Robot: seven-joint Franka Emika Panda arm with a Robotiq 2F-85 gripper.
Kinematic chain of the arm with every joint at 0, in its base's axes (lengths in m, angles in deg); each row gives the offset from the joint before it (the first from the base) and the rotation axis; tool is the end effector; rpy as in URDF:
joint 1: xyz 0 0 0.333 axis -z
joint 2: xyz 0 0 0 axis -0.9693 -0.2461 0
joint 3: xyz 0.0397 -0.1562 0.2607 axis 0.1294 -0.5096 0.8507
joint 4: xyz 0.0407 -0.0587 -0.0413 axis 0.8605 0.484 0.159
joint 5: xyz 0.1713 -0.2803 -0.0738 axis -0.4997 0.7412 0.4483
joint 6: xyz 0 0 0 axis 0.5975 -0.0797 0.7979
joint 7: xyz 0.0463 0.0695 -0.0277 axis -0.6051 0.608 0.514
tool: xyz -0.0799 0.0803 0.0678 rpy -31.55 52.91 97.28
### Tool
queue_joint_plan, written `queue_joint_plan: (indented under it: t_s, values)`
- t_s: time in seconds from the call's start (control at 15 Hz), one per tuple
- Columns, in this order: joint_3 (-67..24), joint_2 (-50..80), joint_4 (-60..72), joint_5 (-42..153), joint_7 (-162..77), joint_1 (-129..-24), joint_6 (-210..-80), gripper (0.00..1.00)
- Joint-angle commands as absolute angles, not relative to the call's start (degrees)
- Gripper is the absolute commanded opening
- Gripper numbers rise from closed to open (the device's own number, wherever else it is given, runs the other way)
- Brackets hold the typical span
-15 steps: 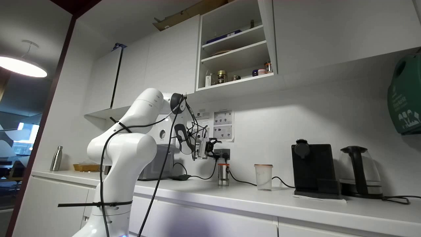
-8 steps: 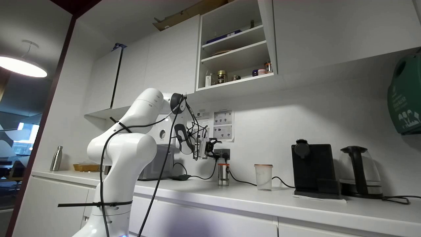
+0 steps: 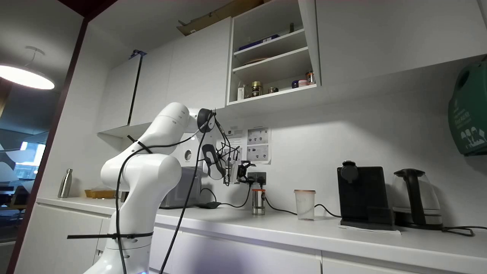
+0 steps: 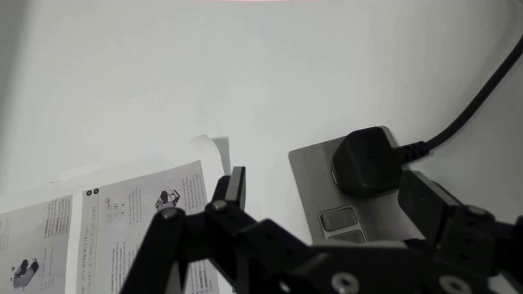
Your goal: Turn off the left switch of the socket
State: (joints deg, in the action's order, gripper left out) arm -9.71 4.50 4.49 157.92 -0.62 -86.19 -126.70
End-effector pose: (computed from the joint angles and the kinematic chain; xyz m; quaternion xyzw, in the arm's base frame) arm 0.6647 0.1218 0.4369 0.7009 0.1936 0.3641 0.5819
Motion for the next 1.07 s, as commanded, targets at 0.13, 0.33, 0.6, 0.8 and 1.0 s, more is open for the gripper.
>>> queue_joint_plan:
  t_s: [0.13,0.33,0.6,0.8,1.0]
  values:
    - [-10.5,-2.0,1.5,165.1,4.6,-85.7,-130.3,1.0]
    - [-11.2,-5.4,0.4,170.2,8.9,-85.9,-129.7,1.0]
    - [-12.8,-8.3,-0.1,182.1,9.3,-87.1,-126.8,1.0]
    - [-13.2,-9.4,-0.3,189.9,7.8,-87.2,-123.2,1.0]
    - [-13.6,-10.0,0.1,196.0,6.1,-87.3,-117.8,1.0]
